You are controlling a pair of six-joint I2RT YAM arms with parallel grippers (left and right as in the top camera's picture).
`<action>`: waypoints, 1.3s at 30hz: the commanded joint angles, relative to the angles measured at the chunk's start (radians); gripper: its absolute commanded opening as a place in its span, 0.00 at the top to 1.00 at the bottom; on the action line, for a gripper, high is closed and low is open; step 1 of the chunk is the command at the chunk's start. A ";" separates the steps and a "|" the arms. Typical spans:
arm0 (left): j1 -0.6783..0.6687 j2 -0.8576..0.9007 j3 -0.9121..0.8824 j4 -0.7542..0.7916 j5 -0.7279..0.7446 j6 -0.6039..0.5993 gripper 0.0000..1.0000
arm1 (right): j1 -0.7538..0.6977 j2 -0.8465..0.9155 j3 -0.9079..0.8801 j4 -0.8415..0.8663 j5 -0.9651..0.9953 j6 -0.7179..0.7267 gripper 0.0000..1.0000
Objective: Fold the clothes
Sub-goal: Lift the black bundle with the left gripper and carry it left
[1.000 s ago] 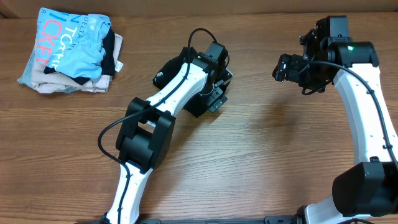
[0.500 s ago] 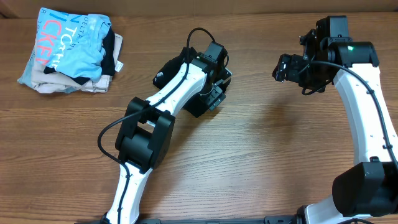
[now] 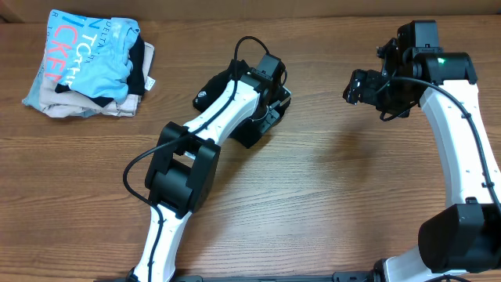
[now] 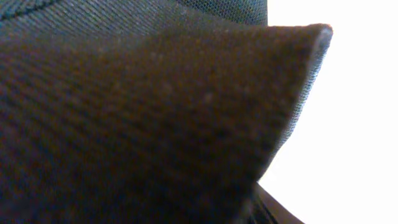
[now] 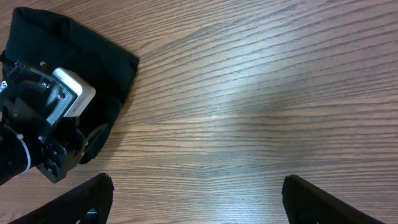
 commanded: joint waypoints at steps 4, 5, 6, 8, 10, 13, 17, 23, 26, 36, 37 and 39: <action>-0.005 0.031 -0.058 -0.005 0.071 -0.004 0.56 | 0.000 0.001 -0.003 -0.005 0.005 -0.007 0.10; -0.005 0.031 -0.069 -0.003 0.071 -0.003 0.56 | 0.000 0.001 -0.003 -0.005 0.005 -0.007 0.10; -0.005 0.031 -0.081 0.000 0.071 -0.003 0.56 | 0.000 0.001 -0.003 -0.005 0.005 -0.007 0.10; -0.005 0.031 -0.110 0.011 0.068 -0.003 0.57 | 0.000 0.001 -0.003 -0.005 0.005 -0.007 0.10; -0.005 0.031 -0.136 0.019 0.068 -0.003 0.58 | 0.000 0.001 -0.003 -0.005 0.005 -0.007 0.10; -0.005 0.031 -0.162 0.023 0.066 -0.003 0.69 | 0.000 0.001 -0.003 -0.005 0.005 -0.007 0.10; -0.005 0.031 -0.161 0.023 0.056 -0.003 0.96 | 0.000 0.001 -0.003 -0.005 0.005 -0.007 0.10; 0.000 0.029 -0.114 0.002 0.004 -0.012 0.96 | 0.000 0.001 -0.003 -0.005 0.005 -0.007 0.10; 0.004 0.029 -0.035 -0.044 -0.102 -0.057 0.96 | 0.000 0.001 -0.003 -0.005 0.005 -0.007 0.09; 0.075 0.029 0.467 -0.340 -0.201 -0.068 0.96 | 0.000 0.001 -0.003 -0.005 0.013 -0.030 0.09; 0.085 0.029 0.519 -0.366 -0.212 -0.068 0.96 | 0.000 0.001 -0.003 -0.005 0.014 -0.030 0.09; 0.105 0.029 0.617 -0.410 -0.233 -0.067 0.96 | 0.000 0.001 -0.003 -0.005 0.014 -0.030 0.09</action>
